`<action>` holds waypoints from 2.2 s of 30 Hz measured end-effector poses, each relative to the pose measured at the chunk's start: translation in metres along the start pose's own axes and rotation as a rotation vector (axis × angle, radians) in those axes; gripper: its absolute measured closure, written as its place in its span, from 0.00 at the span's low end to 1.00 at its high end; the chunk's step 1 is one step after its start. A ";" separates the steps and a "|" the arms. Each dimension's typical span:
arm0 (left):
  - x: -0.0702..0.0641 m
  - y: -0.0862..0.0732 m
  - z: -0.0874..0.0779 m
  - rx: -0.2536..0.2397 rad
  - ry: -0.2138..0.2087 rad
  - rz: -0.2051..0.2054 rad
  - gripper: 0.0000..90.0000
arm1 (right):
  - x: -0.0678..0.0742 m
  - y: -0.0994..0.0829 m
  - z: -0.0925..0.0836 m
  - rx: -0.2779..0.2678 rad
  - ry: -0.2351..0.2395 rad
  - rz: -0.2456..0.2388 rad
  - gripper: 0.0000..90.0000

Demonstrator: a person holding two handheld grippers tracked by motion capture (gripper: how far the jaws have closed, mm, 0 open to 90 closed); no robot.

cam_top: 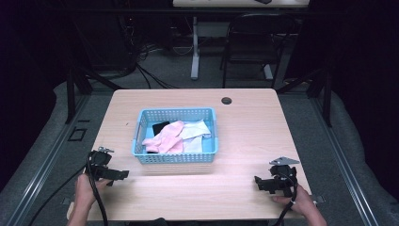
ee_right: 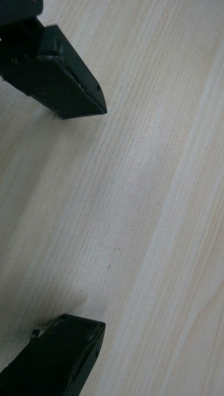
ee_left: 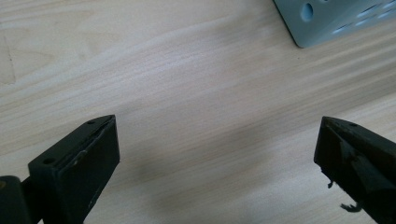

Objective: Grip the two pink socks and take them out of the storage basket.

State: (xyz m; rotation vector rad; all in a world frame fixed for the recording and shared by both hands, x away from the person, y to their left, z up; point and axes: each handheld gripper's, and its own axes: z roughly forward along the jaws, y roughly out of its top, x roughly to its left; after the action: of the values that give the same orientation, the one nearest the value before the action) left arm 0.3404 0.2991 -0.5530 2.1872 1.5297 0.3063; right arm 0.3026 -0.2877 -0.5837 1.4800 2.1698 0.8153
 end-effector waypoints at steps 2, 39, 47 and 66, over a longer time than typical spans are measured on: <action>0.000 0.000 0.000 0.000 -0.002 -0.001 0.00 | 0.000 0.000 0.000 -0.003 0.001 0.002 0.00; -0.016 0.041 -0.069 -0.151 -0.036 0.033 0.00 | 0.001 0.000 0.000 -0.004 -0.003 -0.003 0.00; -0.035 0.079 -0.084 -0.178 -0.075 0.105 0.00 | 0.001 0.000 0.000 -0.004 -0.004 -0.002 0.00; -0.087 0.147 -0.029 -0.051 -0.170 0.237 0.05 | 0.001 0.000 0.000 -0.003 -0.005 -0.002 0.00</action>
State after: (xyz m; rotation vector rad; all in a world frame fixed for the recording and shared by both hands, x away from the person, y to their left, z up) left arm 0.4180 0.1832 -0.4502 2.2926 1.1633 0.2239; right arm 0.3021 -0.2864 -0.5841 1.4766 2.1658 0.8131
